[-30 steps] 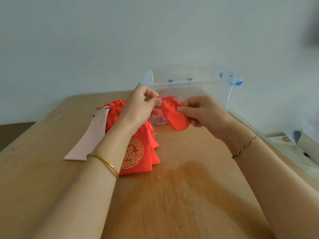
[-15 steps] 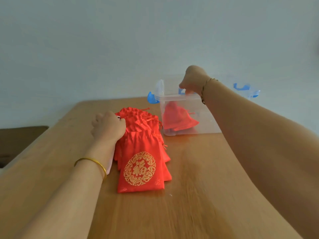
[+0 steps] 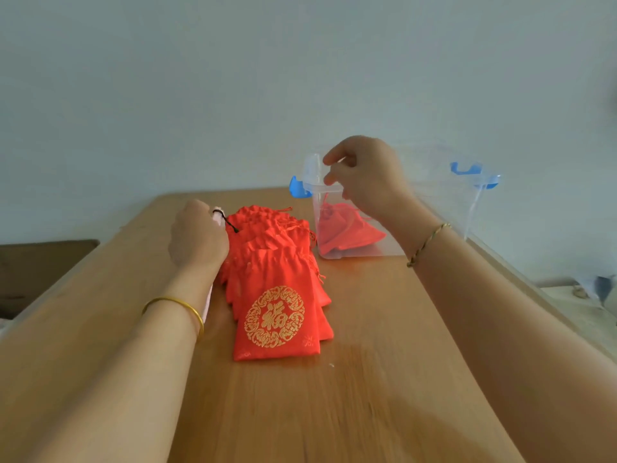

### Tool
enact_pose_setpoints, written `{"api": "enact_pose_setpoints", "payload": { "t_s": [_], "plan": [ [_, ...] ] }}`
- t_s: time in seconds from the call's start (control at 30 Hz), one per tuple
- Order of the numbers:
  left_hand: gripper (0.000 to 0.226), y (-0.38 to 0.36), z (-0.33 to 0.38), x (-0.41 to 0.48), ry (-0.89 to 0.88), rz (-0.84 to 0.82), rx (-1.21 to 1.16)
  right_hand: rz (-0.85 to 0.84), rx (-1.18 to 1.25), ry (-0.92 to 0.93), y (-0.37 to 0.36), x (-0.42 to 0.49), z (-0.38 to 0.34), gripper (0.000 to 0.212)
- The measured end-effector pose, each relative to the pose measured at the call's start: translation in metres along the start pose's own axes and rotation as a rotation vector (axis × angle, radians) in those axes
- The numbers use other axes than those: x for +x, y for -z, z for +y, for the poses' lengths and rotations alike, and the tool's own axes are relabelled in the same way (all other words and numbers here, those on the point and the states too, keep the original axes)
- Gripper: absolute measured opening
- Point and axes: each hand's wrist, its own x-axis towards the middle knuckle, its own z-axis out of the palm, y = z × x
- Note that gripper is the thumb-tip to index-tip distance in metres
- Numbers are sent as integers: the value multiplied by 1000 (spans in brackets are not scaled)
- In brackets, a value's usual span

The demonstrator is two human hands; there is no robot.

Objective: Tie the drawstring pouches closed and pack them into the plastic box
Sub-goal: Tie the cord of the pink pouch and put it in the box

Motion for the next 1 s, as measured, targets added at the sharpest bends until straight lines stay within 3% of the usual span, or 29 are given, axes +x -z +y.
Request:
{"api": "enact_pose_setpoints", "payload": {
  "t_s": [0.1,0.2,0.3,0.4,0.5,0.6,0.73,0.87,0.93,1.0],
  "plan": [
    [23,22,7,1,-62,112,-77,-109,73,-26,-10,-19,1,24],
    [24,47,24,1,-165,105,-219,-139,154,-48,-15,-34,0,21],
    [25,68,47,-10,-142,-87,-595,-145,217,-69,-11,-46,-4,29],
    [27,74,64,-31,-36,-387,-974,-182,454,-175,1,-59,-5,45],
    [29,58,73,-58,37,-611,-1131,-195,652,-204,17,-73,4,38],
    [29,37,78,-77,105,-771,-1240,-136,647,-160,31,-83,19,21],
    [29,22,94,-85,187,-858,-1305,-63,619,-165,44,-81,33,11],
    [21,14,113,-82,386,-805,-1324,52,541,-159,48,-67,47,15],
    [26,5,113,-79,270,-785,-1178,75,495,-175,44,-65,56,13],
    [16,-7,108,-80,54,-732,-945,76,455,-188,40,-66,65,12]
  ]
}}
